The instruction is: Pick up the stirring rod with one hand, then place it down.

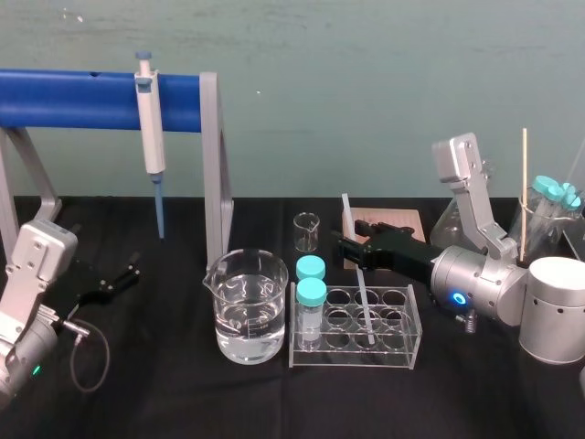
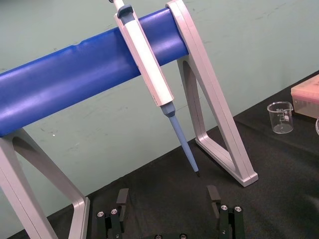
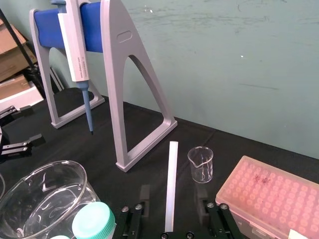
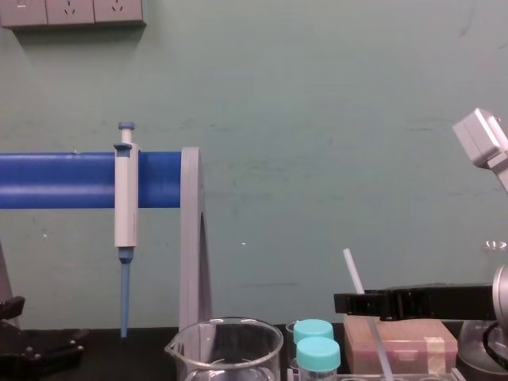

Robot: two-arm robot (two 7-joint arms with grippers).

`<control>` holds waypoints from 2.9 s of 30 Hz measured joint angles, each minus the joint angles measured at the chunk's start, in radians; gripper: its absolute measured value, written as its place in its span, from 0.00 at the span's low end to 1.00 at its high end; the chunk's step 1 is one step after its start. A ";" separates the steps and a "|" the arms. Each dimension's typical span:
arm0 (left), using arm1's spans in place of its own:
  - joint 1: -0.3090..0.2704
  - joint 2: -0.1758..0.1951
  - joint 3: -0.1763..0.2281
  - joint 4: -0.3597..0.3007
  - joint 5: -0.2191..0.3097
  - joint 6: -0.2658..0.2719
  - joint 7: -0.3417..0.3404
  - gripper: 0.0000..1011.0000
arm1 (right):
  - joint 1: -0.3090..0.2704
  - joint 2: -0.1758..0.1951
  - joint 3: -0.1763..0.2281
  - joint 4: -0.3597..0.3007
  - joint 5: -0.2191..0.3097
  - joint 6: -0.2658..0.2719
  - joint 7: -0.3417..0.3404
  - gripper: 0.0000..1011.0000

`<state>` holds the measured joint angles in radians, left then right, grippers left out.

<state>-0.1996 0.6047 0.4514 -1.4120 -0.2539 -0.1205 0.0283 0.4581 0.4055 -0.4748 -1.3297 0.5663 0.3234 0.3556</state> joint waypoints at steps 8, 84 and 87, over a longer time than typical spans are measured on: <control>0.000 0.000 0.000 0.000 0.000 0.000 0.000 0.99 | 0.000 0.000 0.000 0.000 0.001 0.000 0.000 0.30; 0.000 0.000 0.000 0.000 0.000 0.000 0.000 0.99 | -0.153 0.002 0.217 -0.229 -0.095 -0.421 0.062 0.07; 0.000 0.000 0.000 0.000 0.000 0.000 0.000 0.99 | -0.154 0.001 0.218 -0.230 -0.096 -0.420 0.062 0.07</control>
<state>-0.1995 0.6047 0.4514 -1.4120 -0.2539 -0.1205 0.0283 0.3040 0.4065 -0.2573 -1.5595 0.4705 -0.0962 0.4178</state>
